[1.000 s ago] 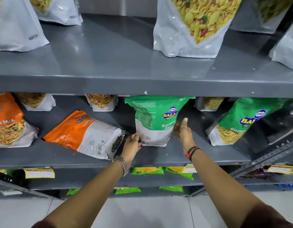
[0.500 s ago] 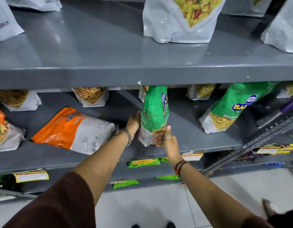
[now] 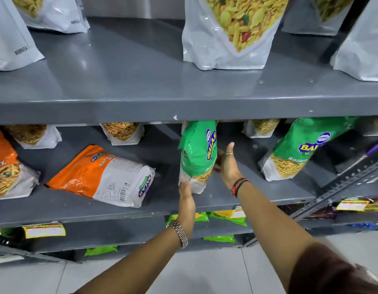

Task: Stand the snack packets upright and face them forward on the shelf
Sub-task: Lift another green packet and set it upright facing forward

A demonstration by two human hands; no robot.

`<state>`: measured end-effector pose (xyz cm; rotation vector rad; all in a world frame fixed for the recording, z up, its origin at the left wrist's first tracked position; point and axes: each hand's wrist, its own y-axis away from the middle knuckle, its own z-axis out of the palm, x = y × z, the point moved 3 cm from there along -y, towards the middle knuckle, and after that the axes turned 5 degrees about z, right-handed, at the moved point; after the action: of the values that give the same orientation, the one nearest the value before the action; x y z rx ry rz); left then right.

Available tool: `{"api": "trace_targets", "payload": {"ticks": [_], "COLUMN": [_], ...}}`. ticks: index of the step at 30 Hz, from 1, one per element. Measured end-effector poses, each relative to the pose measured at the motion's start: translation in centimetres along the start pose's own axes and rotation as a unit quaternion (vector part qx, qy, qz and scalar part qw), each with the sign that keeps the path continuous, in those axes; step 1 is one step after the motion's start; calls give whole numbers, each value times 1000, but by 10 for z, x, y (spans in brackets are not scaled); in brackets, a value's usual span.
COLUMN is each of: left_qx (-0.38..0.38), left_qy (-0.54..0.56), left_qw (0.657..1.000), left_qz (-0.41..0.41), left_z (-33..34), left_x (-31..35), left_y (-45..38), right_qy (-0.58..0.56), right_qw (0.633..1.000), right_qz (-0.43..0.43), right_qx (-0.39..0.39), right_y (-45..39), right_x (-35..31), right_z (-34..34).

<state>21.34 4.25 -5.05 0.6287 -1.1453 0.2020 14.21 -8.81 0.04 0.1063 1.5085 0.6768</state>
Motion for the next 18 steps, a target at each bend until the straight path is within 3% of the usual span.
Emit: {"api": "trace_targets", "payload": {"ticks": [6, 12, 18], "left_qx": [-8, -51, 17], "left_qy": [90, 42, 62], "left_qw": [996, 997, 998], "left_qz": [10, -36, -25], "left_z": [9, 18, 5], "left_x": [25, 37, 19], "left_y": [-21, -50, -35], "right_qy": [-44, -56, 89], "right_qw": [997, 997, 993], "right_qz": [-25, -23, 30], "right_qx": [61, 54, 71], "right_y": [21, 40, 45], "right_x": [19, 29, 55], "right_z": [-26, -55, -62]}}
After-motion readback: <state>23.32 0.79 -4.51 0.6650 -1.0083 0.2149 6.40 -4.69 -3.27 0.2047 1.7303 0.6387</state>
